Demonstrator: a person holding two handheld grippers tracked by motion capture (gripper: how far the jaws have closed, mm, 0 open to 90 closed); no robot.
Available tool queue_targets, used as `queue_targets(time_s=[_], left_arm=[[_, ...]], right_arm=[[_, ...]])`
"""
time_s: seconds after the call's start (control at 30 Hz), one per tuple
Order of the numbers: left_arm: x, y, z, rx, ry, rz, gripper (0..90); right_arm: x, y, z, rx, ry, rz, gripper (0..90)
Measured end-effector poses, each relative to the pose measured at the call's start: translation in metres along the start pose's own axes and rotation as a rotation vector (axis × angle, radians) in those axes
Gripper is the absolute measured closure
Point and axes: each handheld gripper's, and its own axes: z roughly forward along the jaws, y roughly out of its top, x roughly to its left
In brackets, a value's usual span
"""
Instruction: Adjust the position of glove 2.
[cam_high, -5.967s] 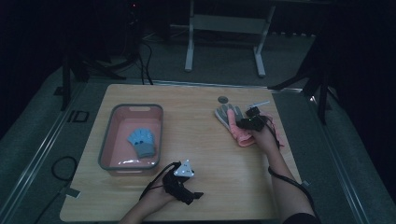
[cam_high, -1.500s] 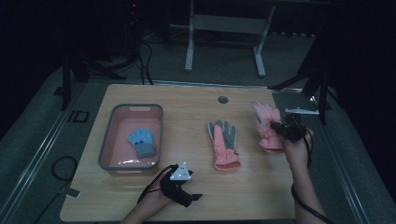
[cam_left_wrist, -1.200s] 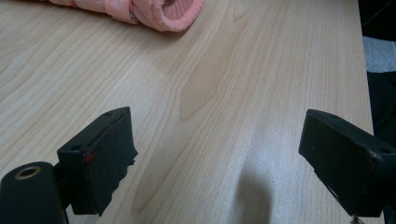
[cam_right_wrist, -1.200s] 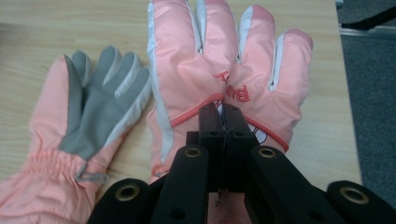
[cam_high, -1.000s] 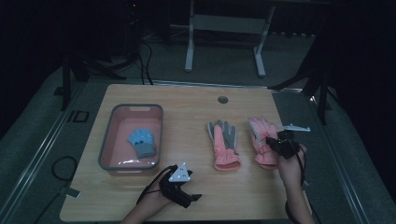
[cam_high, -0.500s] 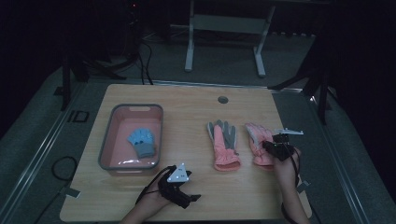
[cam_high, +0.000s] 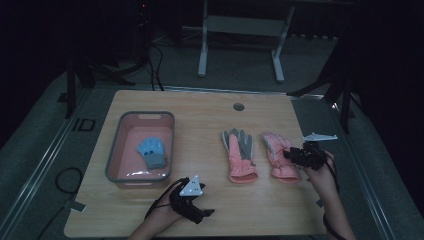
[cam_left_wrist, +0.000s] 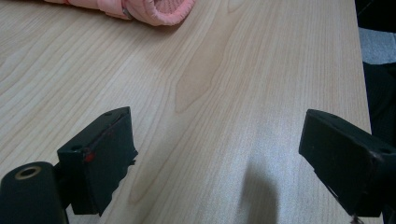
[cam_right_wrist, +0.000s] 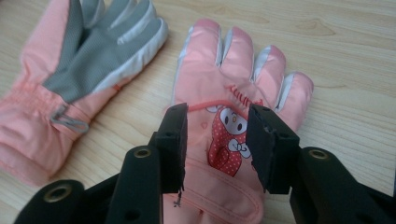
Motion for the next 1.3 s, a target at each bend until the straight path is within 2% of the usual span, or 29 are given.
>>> queue_targets(time_s=[0.07,0.23,0.27,0.43,0.57,0.7,0.77,0.8,0.97,1.1,1.2,1.3], left_arm=[[0.0,0.0,0.0,-0.004,-0.001,-0.001,10.6],[0.0,0.0,-0.001,-0.007,-0.002,0.002,10.6],[0.0,0.0,-0.001,-0.008,-0.001,0.002,10.6],[0.0,-0.001,0.0,-0.004,-0.001,0.0,10.6],[0.0,-0.001,0.0,-0.006,-0.003,0.0,10.6],[-0.001,-0.001,0.0,-0.006,-0.002,0.001,10.6],[-0.001,-0.001,0.0,-0.005,-0.001,0.002,10.6],[-0.001,-0.001,0.0,-0.005,-0.001,0.001,10.6],[0.0,-0.001,0.0,-0.007,-0.001,-0.002,10.6],[0.0,-0.001,0.0,-0.007,-0.003,-0.002,10.6],[0.0,-0.001,0.0,-0.008,-0.003,-0.002,10.6],[0.0,-0.001,0.0,-0.007,-0.004,0.0,10.6]], right_arm=[[-0.001,-0.003,0.004,0.003,0.008,0.015,57.8],[-0.003,-0.015,0.02,0.029,-0.007,0.005,57.3],[-0.004,-0.018,0.023,0.033,-0.003,0.016,58.0],[-0.007,-0.027,0.03,-0.011,0.033,0.075,62.4],[-0.006,-0.029,0.03,-0.022,0.029,0.077,69.7],[0.0,-0.028,0.03,-0.017,-0.011,0.058,82.1],[0.002,-0.028,0.03,-0.017,-0.026,0.06,84.4],[0.007,-0.027,0.029,-0.019,-0.06,0.062,87.0],[0.02,-0.018,0.019,-0.034,-0.144,0.084,88.7],[0.034,-0.002,0.005,-0.066,-0.194,0.076,88.7],[0.045,0.013,-0.008,-0.114,-0.216,0.085,88.7],[0.058,0.028,-0.019,-0.149,-0.221,0.065,88.6]])
